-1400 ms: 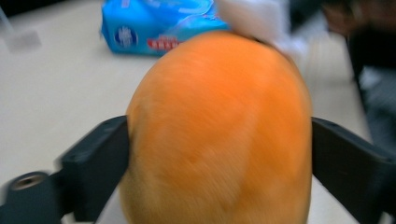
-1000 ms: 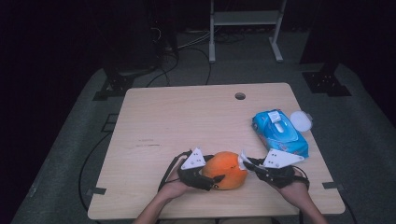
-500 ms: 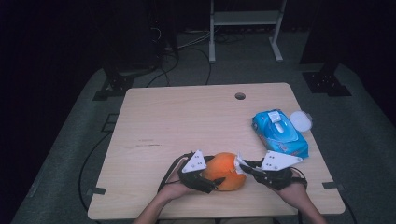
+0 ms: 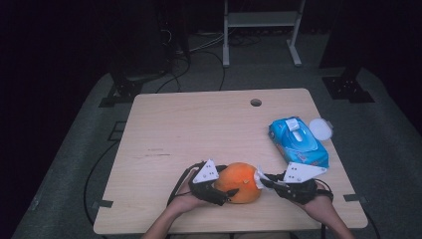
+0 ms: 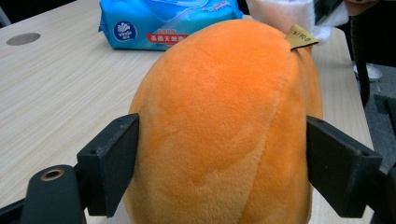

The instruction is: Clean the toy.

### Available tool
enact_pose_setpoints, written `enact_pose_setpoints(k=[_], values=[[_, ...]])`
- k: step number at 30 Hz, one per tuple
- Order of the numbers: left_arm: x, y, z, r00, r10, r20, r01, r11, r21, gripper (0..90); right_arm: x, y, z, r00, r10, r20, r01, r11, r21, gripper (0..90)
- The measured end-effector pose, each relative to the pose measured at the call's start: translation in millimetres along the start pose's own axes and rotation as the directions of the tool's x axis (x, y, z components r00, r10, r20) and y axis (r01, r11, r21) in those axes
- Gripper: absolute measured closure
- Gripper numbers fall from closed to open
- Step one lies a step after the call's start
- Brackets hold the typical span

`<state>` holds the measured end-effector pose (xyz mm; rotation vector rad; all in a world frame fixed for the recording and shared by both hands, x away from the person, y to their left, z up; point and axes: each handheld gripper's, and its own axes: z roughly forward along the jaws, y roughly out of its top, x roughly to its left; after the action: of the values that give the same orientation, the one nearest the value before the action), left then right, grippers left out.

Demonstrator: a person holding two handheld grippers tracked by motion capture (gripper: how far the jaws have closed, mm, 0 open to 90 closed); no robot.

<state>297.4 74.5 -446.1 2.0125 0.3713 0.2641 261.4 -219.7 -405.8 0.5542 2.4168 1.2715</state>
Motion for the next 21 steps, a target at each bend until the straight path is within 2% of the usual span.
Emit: enact_pose_setpoints(k=[3,5,8,9,10,13,15,16,17,18,19,21], values=[[1.9,0.3,1.3,0.9998,-0.019,-0.002,0.019,0.9998,-0.002,17.0,0.0,-3.0,-1.3,0.9997,-0.010,0.022,0.009,1.000,0.025,79.9],[1.0,2.1,2.6,0.9997,-0.022,-0.011,0.022,0.9998,0.006,17.0,1.2,-0.7,-1.9,0.9999,-0.007,0.013,0.007,1.000,0.016,79.9],[-2.8,3.9,6.6,0.9991,-0.028,-0.032,0.028,0.9996,-0.009,17.0,7.3,8.9,1.1,0.9996,-0.013,-0.023,0.013,1.000,-0.025,79.8],[-4.1,4.0,7.7,0.9989,-0.026,-0.038,0.025,0.9996,-0.013,17.0,10.1,12.6,3.5,0.9992,-0.024,-0.031,0.023,0.999,-0.026,79.6],[-5.5,4.5,8.1,0.9987,-0.018,-0.047,0.018,0.9998,-0.012,17.0,15.5,17.4,9.2,0.9969,-0.074,-0.024,0.074,0.997,0.002,79.3],[-2.9,3.3,5.3,0.9989,-0.029,-0.038,0.028,0.9995,-0.015,17.1,15.8,17.1,9.8,0.9966,-0.081,-0.014,0.081,0.997,0.008,79.4],[-1.2,1.7,3.7,0.9990,-0.033,-0.030,0.032,0.9992,-0.022,17.6,10.5,12.6,5.9,0.9980,-0.062,-0.003,0.063,0.998,0.012,79.8],[-1.8,2.8,4.4,0.9993,-0.025,-0.028,0.025,0.9995,-0.018,17.7,2.2,5.7,1.3,0.9994,-0.027,0.019,0.027,1.000,0.016,79.9],[-1.8,2.8,4.4,0.9993,-0.025,-0.028,0.025,0.9995,-0.018,17.9,2.2,5.7,1.3,0.9994,-0.027,0.019,0.027,1.000,0.016,79.9],[-5.9,6.4,6.3,0.9996,0.007,-0.027,-0.007,0.9999,-0.013,18.8,-3.9,2.5,-2.4,0.9992,-0.003,0.039,0.002,1.000,0.017,80.0],[-5.9,6.4,6.3,0.9996,0.007,-0.027,-0.007,0.9999,-0.013,19.0,-3.9,2.5,-2.4,0.9992,-0.003,0.039,0.002,1.000,0.017,80.0],[-13.2,10.0,9.6,0.9979,0.061,-0.023,-0.061,0.9981,-0.010,19.1,-1.7,9.3,-0.5,0.9994,-0.002,0.036,0.002,1.000,-0.011,80.0]])
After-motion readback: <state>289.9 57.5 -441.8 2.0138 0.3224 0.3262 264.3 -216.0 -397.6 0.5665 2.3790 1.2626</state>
